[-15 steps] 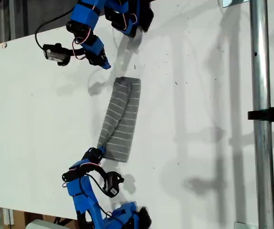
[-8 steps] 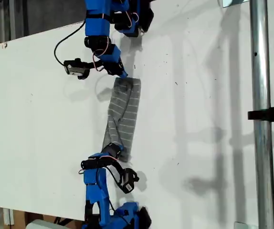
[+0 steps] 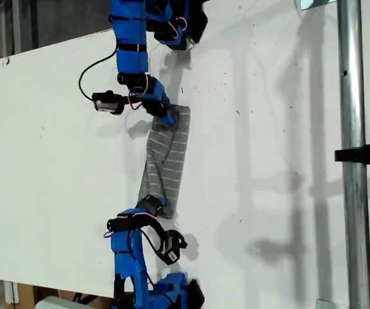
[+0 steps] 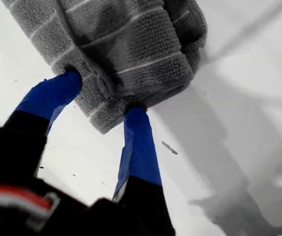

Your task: Grasp corners of a towel and fold twice.

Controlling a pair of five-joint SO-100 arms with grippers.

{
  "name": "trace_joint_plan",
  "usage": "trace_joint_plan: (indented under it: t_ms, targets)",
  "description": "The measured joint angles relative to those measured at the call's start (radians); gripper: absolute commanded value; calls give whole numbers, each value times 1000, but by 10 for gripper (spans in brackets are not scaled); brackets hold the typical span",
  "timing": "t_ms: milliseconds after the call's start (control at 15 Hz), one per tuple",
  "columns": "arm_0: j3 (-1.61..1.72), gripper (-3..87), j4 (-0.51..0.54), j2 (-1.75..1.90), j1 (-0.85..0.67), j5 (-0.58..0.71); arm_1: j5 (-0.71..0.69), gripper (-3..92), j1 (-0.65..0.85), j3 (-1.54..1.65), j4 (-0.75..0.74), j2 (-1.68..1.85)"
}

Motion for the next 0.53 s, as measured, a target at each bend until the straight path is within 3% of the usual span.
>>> trace_joint_plan:
  t_ms: [133,267,533]
  targets:
    - [20,-30,0,17,2,-3,14,215,0,-28,-58,-106]
    - [43,-30,0,40,0,-3,17,86,0,-55,-89,-173]
    - [83,-30,-2,69,-6,-3,14,-1,-3,-60,-124,-178]
